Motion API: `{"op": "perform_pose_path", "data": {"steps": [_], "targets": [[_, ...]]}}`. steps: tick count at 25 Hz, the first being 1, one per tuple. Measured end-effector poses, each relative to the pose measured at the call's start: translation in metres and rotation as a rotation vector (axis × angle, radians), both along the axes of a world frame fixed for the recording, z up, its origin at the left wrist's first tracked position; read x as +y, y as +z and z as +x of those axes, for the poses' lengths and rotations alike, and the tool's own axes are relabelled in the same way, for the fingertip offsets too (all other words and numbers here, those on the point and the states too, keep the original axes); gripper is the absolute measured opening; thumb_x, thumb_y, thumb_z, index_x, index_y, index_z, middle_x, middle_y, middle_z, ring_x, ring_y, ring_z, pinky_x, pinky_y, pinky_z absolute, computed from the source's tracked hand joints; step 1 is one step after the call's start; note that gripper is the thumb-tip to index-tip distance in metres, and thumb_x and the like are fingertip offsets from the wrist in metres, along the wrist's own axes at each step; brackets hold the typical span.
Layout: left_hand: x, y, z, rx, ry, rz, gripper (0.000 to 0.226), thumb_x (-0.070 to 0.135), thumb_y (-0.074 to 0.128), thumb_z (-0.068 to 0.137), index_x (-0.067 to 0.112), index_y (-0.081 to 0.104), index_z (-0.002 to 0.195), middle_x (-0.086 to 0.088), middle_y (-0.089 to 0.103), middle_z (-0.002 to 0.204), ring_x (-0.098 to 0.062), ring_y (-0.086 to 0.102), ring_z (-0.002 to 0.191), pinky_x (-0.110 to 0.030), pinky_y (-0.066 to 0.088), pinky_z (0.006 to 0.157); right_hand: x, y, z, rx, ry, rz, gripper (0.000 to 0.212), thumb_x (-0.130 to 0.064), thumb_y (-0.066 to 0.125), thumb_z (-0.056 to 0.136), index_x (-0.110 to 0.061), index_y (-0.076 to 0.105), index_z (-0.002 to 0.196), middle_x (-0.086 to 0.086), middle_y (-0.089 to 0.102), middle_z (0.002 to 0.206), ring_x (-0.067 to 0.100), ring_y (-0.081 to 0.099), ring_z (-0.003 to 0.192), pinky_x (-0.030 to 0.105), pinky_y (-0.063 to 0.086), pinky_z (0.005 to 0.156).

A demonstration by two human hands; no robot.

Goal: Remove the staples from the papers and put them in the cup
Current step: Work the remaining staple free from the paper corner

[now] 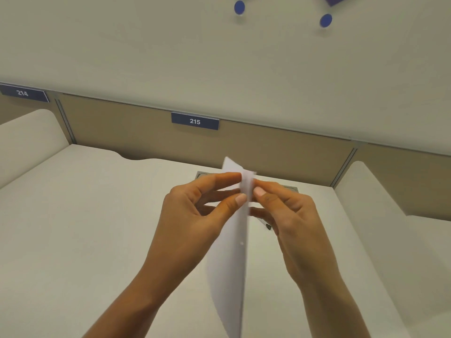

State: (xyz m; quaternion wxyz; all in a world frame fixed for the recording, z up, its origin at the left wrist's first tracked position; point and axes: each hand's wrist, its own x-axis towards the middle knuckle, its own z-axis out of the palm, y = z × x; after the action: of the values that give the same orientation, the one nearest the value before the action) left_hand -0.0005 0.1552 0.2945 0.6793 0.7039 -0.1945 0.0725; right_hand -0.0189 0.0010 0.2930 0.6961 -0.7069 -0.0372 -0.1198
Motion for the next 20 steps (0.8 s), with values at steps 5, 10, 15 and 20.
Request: {"op": "perform_pose_path", "data": {"steps": [5,10,15,20], "targets": [[0.009,-0.004,0.008,-0.018,0.093,0.005,0.027,0.023,0.073,0.079,0.023,0.072,0.106,0.011,0.076,0.097,-0.009,0.073,0.089,-0.024,0.060,0.070,0.020,-0.007,0.000,-0.086,-0.022,-0.247,0.035,-0.033,0.045,0.093,-0.030,0.064,0.122,-0.018,0.060,0.120,0.007,0.060,0.111,0.024,0.054,0.089],[0.021,-0.016,0.034,0.095,0.138,-0.038,0.011,0.021,0.065,0.087,0.026,0.072,0.094,0.011,0.077,0.089,-0.013,0.074,0.080,-0.031,0.062,0.066,0.028,-0.020,0.019,-0.143,-0.071,-0.318,0.028,-0.024,0.053,0.095,-0.024,0.065,0.120,-0.013,0.059,0.118,0.010,0.060,0.109,0.019,0.055,0.082],[0.045,-0.019,0.050,0.205,0.089,-0.073,0.012,0.017,0.060,0.092,0.013,0.070,0.098,0.002,0.078,0.089,-0.015,0.072,0.076,-0.024,0.055,0.056,0.009,-0.070,0.062,0.050,-0.231,-0.170,0.053,-0.025,0.071,0.084,-0.033,0.049,0.132,-0.006,0.051,0.135,0.015,0.053,0.118,0.031,0.052,0.092],[0.078,-0.028,0.070,0.330,-0.001,-0.209,0.017,0.016,0.058,0.092,0.012,0.069,0.104,-0.004,0.072,0.091,-0.016,0.067,0.079,-0.032,0.056,0.064,0.008,-0.125,0.082,0.339,0.096,0.227,0.039,-0.020,0.069,0.085,-0.019,0.060,0.123,-0.001,0.070,0.115,0.021,0.064,0.109,0.053,0.042,0.105]]}}
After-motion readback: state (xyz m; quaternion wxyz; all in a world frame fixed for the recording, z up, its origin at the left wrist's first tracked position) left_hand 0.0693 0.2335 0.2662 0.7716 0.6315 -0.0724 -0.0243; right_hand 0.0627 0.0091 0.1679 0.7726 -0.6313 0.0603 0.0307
